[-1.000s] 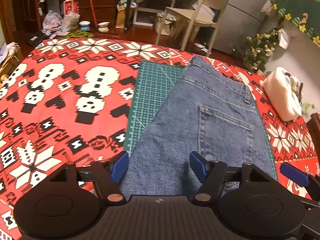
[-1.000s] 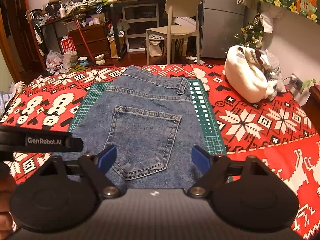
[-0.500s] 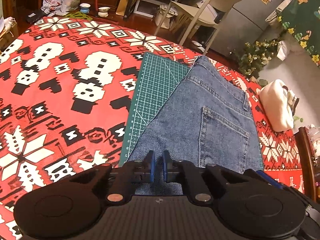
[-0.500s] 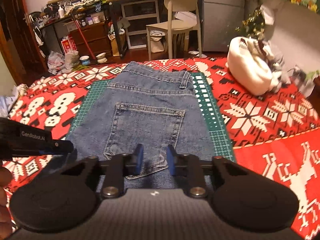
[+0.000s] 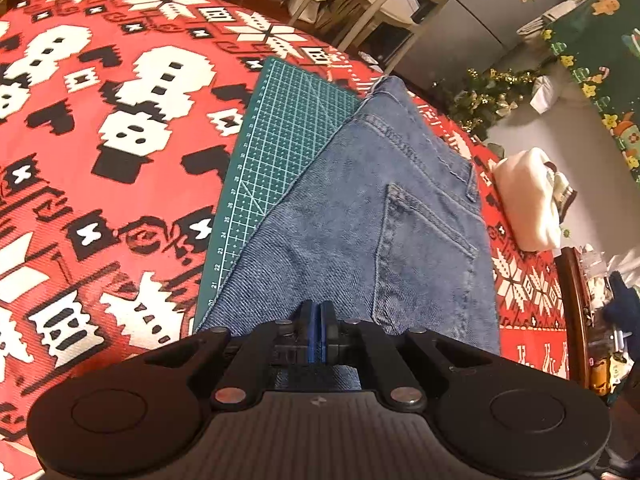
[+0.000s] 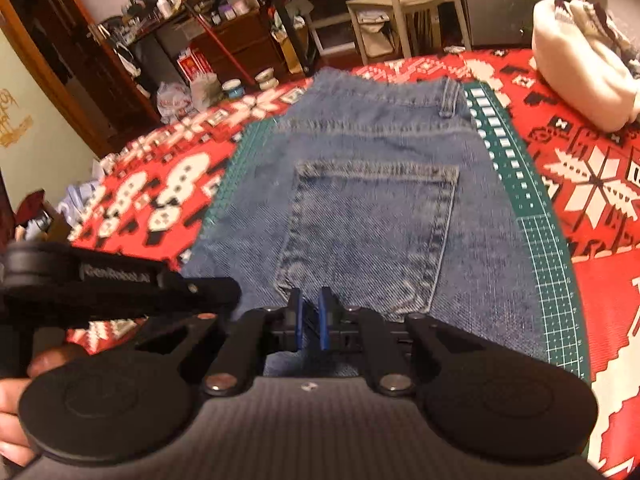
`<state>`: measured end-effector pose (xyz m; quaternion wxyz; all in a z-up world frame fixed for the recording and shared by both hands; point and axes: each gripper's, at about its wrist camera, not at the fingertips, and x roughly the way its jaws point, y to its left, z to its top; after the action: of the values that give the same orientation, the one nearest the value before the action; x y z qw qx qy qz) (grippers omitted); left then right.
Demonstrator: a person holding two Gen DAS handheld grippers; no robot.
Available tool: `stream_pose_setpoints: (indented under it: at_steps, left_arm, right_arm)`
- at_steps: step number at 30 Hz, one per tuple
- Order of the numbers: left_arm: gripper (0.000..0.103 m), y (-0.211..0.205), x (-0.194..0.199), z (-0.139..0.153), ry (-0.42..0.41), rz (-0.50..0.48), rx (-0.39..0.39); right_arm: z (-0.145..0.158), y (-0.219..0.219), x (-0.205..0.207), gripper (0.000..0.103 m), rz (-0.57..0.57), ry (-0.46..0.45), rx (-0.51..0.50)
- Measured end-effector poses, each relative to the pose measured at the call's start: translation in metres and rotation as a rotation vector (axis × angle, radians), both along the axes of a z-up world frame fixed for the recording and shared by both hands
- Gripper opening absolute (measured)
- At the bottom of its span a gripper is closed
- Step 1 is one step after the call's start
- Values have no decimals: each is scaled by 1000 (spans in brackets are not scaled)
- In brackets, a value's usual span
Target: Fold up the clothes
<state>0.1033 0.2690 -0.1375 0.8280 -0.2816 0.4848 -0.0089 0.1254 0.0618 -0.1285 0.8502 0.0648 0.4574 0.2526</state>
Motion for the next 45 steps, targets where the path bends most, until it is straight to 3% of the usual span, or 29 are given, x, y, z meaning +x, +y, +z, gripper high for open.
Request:
stream_pose_setpoints:
  at_steps: [4,11,14,20,22,25,28,31,36,38,45]
  left_arm:
    - [3,1,0,0,1,1,3]
    - [3,-2,-6,4,-7,-4,83]
    - [3,-1,-9,7,-15,2,83]
    - [3,4,-14,15,-36,16,74]
    - [3,6,-15,17,-44,20,70]
    - [1,8,-18,21,-54,27,66]
    - [1,10,-15,21,-60,28,54]
    - [1,12,-7,17,-60,22,35]
    - [1,12,8,10,-56,14,14]
    - [1,10,12,6,-52,6,8]
    - [3,1,11,4,-48,-26,70]
  right_arm:
    - [-4,-7,2,0,-20,7,8]
    - [-3,-36,4,0,-112,23,-12]
    - [-2,-49,4,0,-165,32,-50]
    - [-1,-81,12,0,-289,82,-17]
    - [2,-86,11,0,-333,70,-56]
    - [10,-107,11,4,-413,79,8]
    - [24,-119,12,8,-418,50,146]
    - [27,-110,21,8,-356,38,190]
    - [-1,-87,44,8,-320,89,118]
    - [-13,-85,48,0,-316,102,86]
    - [-21,-98,45,0,-320,103,121]
